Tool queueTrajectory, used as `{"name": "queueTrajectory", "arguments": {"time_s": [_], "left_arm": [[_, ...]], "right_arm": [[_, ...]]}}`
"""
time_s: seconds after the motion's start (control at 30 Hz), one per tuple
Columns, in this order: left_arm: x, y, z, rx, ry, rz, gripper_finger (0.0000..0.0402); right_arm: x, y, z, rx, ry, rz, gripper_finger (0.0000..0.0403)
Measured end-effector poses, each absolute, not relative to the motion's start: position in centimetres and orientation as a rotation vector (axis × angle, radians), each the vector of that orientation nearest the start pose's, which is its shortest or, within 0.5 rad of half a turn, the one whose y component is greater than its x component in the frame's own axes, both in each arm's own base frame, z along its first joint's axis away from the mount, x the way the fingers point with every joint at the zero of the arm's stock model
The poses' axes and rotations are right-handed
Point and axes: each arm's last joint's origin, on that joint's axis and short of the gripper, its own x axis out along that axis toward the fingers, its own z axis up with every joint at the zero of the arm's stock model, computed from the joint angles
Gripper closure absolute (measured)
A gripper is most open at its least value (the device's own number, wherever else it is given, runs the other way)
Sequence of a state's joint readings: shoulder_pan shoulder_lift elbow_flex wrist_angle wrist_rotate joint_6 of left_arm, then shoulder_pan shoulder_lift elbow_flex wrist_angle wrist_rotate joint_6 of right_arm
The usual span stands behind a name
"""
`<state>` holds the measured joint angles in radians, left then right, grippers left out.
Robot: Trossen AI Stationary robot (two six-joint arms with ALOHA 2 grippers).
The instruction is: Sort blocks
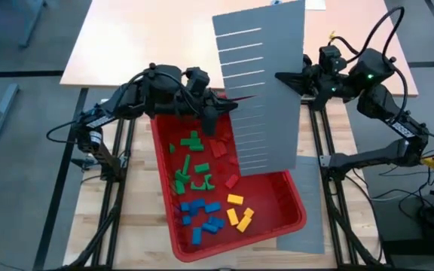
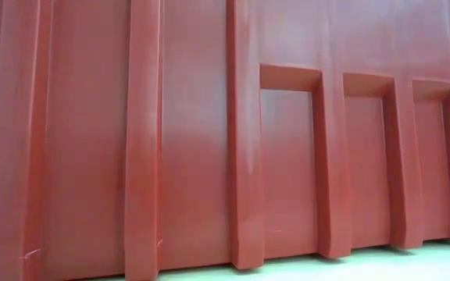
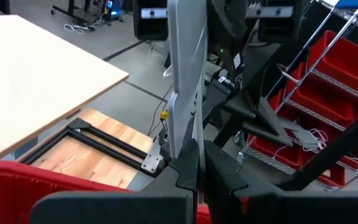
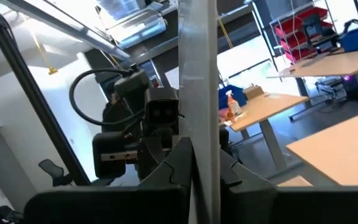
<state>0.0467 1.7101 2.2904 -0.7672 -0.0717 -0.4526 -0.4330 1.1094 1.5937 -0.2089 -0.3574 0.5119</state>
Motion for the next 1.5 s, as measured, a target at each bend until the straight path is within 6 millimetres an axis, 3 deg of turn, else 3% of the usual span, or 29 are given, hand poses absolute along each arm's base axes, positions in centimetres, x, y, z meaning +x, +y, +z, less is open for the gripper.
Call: {"name": "queueTrajectory", "arguments": {"time_s": [0.47,1.07,1.5], "left_arm": [[35.9,1.8,50.9,-0.452,0.208,0.095,0.0401],[37.3,2.5,50.5,-0.434,0.166,0.080,0.0401],[38.3,2.7,50.9,-0.432,0.073,0.015,0.0401]], "right_arm": [[16.5,-6.7,53.5,0.381,-0.227,-0.039,0.0403],[15.9,-7.5,54.0,0.343,-0.272,-0.094,0.0403],[14.6,-6.8,56.3,0.272,-0.300,-0.100,0.0403]]}}
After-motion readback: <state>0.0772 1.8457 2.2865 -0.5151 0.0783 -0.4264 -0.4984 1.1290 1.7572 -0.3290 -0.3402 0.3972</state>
